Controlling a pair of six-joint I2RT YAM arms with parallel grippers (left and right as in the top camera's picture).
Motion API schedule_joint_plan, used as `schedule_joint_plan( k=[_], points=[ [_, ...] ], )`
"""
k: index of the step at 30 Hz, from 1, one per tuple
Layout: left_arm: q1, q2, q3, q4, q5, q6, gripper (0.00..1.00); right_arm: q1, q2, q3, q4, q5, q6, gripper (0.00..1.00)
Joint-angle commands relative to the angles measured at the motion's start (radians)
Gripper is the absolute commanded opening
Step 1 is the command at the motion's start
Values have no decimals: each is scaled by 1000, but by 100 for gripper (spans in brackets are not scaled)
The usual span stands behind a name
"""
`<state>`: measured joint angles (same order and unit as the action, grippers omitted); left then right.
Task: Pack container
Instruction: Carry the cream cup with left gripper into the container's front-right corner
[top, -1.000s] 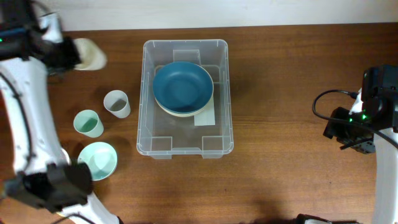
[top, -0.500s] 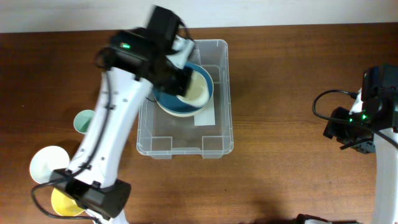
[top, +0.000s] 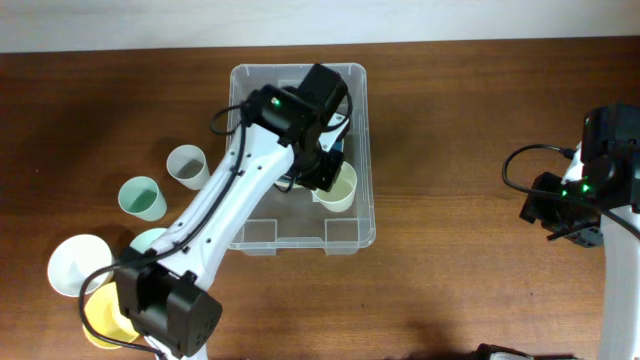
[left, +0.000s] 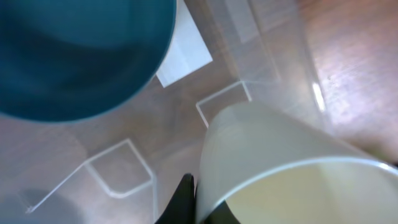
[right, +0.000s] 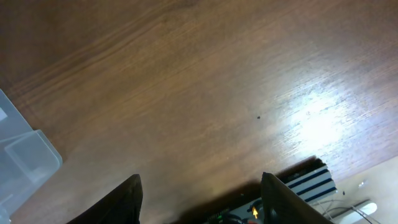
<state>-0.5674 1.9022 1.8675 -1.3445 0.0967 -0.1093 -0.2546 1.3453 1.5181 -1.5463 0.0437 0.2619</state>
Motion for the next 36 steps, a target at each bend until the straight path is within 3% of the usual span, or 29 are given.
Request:
schedule_joint_plan(
  k=[1,8,14,17,21,29,34,36],
  points=[
    [-2,13,-95,60,14,-11,1,-1,-14,-3,-1,10,0,57],
    [-2,14,-265,217,48,-11,1,-1,-14,-3,-1,9,0,57],
    [-2,15,-332,261,49,-10,2,-1,-14,-3,-1,9,0,57],
    [-2,15,-332,272,49,-10,21,-1,-14,-3,-1,9,0,57],
    [-2,15,-332,273,50,-10,36,-1,-14,-3,-1,9,0,57],
    [1,10,-261,235,45,-10,50,-1,-14,-3,-1,10,0,57],
    [25,-18,-49,111,10,-9,56,-1,-14,-3,-1,10,0,57],
    [44,-39,62,38,-66,-9,59,-1,-14,-3,-1,10,0,57]
  ],
)
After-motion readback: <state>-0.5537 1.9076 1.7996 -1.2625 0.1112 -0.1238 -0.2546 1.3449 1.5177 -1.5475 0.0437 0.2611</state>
